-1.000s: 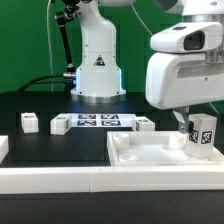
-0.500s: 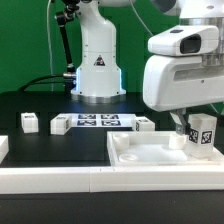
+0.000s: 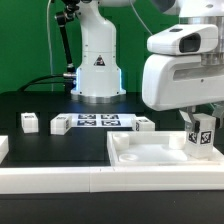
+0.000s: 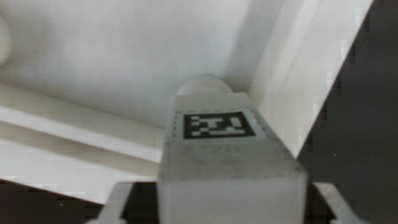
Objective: Assemble square table
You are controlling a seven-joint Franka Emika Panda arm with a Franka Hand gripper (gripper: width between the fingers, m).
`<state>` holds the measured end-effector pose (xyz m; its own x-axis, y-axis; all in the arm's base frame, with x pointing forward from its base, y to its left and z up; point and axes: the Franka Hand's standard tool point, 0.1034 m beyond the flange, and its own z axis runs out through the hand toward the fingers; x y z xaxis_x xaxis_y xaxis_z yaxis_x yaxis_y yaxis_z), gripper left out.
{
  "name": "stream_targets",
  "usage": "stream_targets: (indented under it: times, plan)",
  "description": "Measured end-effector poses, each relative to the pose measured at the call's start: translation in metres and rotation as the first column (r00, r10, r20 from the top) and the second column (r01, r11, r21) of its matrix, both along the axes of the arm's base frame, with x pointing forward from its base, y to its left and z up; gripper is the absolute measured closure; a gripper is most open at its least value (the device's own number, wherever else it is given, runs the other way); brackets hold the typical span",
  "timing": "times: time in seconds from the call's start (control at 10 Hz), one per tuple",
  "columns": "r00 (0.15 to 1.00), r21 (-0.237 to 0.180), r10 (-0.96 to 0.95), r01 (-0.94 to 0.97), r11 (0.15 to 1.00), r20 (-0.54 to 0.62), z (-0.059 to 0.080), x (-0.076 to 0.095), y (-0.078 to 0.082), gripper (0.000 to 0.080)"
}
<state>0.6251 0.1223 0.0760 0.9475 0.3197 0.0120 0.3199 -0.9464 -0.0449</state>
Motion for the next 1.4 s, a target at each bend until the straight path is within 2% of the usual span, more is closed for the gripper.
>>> stream_targets:
  times: [0.3,0.5,0.7,0.8,1.2,1.4]
  plan:
    - [0.999,0.0,-0.046,0.046,0.999,-0.002,0.0,0.0,-0.0003,0.0509]
    - [0.98,-0.002,-0.198,0.198,0.98,-0.009,-0.0001,0.0001,-0.0007,0.0509]
    - [0.926,0.001,-0.377,0.377,0.926,-0.007,-0.0009,0.0008,-0.0021,0.0509]
    - [0.876,0.004,-0.483,0.483,0.876,-0.015,-0.001,0.001,-0.0031,0.0509]
    - [0.702,-0.004,-0.711,0.711,0.703,-0.029,-0.0012,0.001,-0.0043,0.0509]
    - [0.573,-0.008,-0.818,0.819,0.574,-0.041,-0.0015,0.001,-0.0056,0.0508]
